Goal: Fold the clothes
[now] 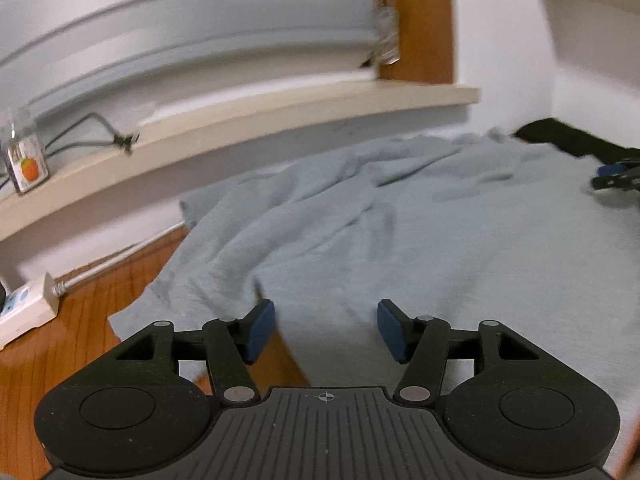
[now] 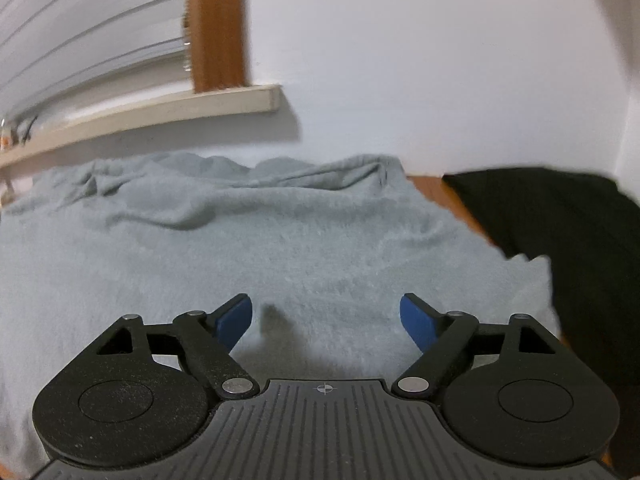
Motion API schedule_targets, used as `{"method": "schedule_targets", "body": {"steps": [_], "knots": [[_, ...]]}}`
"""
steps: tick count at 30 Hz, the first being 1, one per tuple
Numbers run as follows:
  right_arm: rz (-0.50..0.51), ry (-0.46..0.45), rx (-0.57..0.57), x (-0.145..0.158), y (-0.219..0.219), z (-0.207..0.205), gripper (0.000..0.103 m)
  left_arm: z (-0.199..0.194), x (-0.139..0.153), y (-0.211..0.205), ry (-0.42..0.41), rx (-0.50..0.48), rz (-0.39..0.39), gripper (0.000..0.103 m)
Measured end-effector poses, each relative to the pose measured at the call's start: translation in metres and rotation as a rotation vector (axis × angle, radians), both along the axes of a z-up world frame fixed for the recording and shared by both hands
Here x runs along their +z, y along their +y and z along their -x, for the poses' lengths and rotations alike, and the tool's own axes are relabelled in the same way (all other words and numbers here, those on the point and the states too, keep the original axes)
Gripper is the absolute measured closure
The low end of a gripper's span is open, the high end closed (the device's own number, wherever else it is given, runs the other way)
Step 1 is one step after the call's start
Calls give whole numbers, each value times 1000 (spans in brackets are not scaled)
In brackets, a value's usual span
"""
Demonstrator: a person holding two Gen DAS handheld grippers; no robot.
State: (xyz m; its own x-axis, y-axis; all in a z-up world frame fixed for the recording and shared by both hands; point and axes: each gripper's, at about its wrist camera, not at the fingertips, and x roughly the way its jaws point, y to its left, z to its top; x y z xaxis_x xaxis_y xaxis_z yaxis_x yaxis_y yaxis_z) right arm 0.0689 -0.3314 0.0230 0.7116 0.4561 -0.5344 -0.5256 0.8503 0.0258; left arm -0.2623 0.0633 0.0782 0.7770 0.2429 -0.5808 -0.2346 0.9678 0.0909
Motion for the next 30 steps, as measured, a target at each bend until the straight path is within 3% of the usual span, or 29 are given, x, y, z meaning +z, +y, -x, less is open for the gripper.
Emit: {"method": "schedule_targets", "body": {"steps": [6, 8, 11, 15, 20, 24, 26, 30], "knots": [[53, -11, 114, 10, 4, 81, 60, 34, 7, -58, 15, -129, -94, 46], [76, -18, 152, 13, 5, 109, 64, 43, 7, -73, 32, -166, -118, 64], [97, -18, 188, 14, 9, 140, 65, 53, 4, -89, 59, -223, -151, 79], [101, -6, 242, 14, 15, 171, 66, 67, -1, -108, 135, -302, -215, 79], [90, -5, 262, 5, 21, 183, 65, 81, -7, -118, 193, -327, -259, 57], [64, -13, 231, 0, 16, 181, 65, 90, -11, -118, 224, -320, -286, 53], [115, -37, 228, -1, 18, 182, 65, 92, -11, -122, 236, -323, -312, 47], [193, -66, 237, -2, 22, 184, 65, 91, -11, -125, 255, -338, -348, 47]]}}
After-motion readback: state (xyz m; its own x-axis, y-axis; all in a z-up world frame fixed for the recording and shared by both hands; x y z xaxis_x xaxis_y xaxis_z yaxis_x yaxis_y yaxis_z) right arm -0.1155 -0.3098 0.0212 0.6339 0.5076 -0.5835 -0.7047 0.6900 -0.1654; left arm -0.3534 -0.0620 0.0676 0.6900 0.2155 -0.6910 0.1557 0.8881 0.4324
